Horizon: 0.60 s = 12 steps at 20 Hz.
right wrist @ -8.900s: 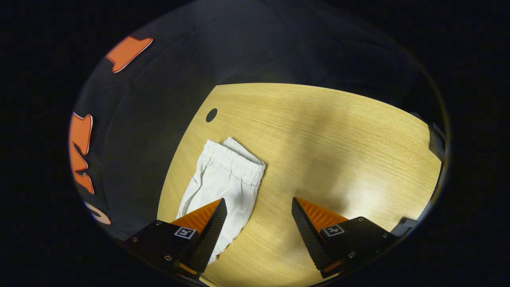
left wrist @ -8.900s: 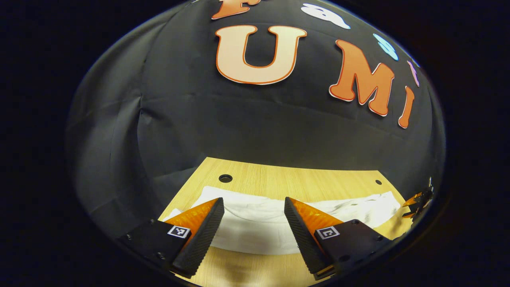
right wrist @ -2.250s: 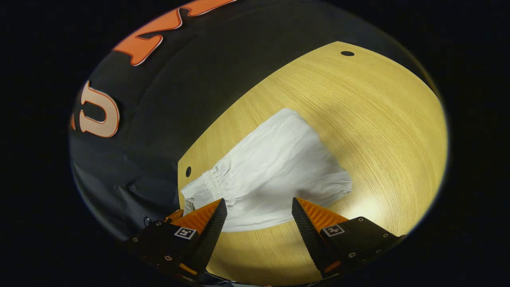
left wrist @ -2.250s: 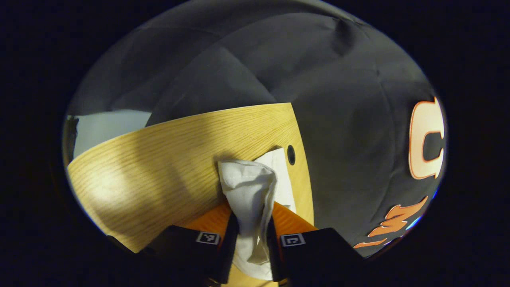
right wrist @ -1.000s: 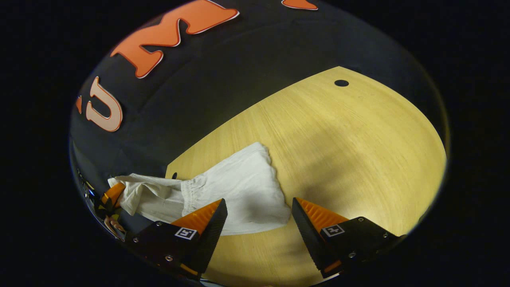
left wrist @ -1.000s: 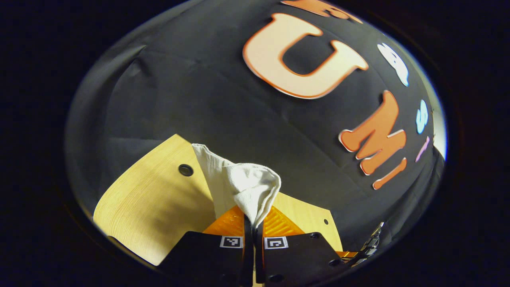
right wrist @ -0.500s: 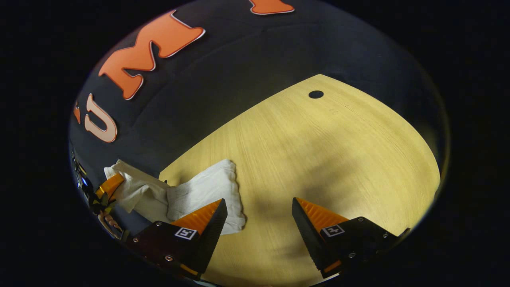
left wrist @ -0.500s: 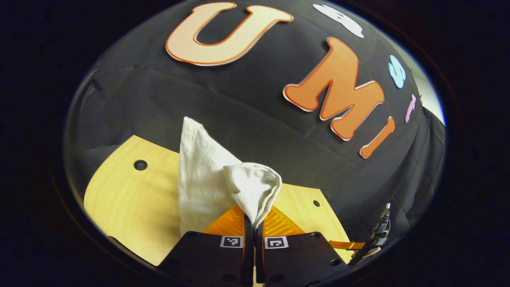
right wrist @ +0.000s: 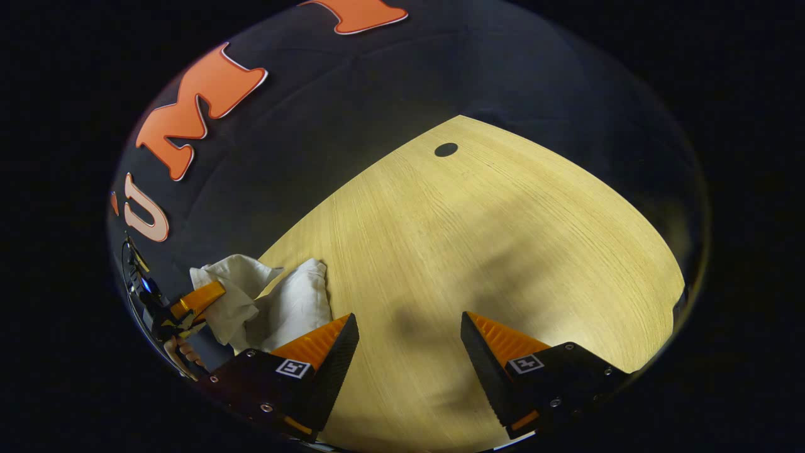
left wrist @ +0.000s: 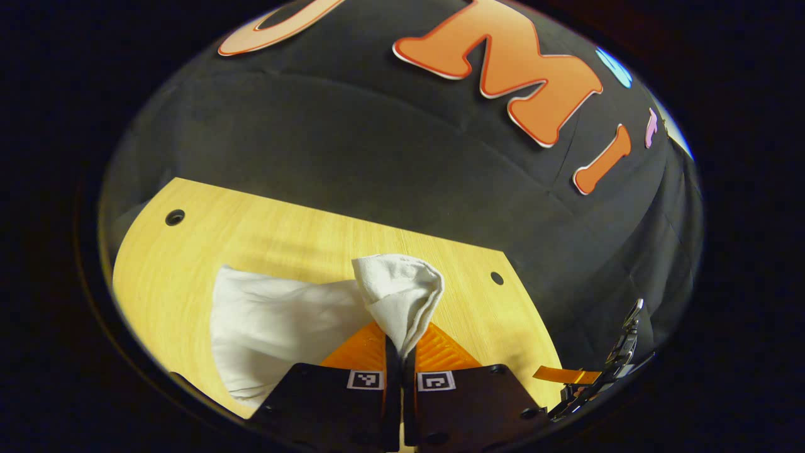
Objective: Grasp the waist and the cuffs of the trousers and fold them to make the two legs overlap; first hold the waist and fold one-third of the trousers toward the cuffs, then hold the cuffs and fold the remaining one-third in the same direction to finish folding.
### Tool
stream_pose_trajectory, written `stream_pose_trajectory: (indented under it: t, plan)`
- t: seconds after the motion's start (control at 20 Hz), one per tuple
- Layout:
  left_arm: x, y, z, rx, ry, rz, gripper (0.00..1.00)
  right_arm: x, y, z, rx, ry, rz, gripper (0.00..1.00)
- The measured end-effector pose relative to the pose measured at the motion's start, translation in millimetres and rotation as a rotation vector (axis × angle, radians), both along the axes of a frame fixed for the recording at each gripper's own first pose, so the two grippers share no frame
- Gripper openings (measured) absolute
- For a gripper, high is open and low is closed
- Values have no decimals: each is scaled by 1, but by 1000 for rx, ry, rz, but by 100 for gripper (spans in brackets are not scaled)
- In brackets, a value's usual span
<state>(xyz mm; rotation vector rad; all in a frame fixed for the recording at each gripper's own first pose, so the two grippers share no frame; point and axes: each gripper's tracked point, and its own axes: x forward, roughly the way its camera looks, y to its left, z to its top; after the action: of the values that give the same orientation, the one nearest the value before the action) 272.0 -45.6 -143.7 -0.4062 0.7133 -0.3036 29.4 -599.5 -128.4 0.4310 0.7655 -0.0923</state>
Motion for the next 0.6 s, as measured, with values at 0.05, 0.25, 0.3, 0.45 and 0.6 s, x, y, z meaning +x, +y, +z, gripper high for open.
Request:
stream_pose_trajectory:
  t: [0.05,0.25,0.3,0.45,0.6]
  plan:
    - [-2,-4,-5,6,14,-17,6,-2,-6,-1,2,4,-8,98]
    - [-9,-15,-20,22,73,-78,6,-10,-18,-6,13,16,-24,98]
    - [-9,-17,-21,16,86,-90,8,-11,-19,-7,14,18,-25,98]
    - [-7,-12,-17,11,100,-114,43,-14,-16,-8,13,21,-21,98]
    - [-6,-13,-10,18,59,-142,99,-10,-12,-7,11,9,-11,98]
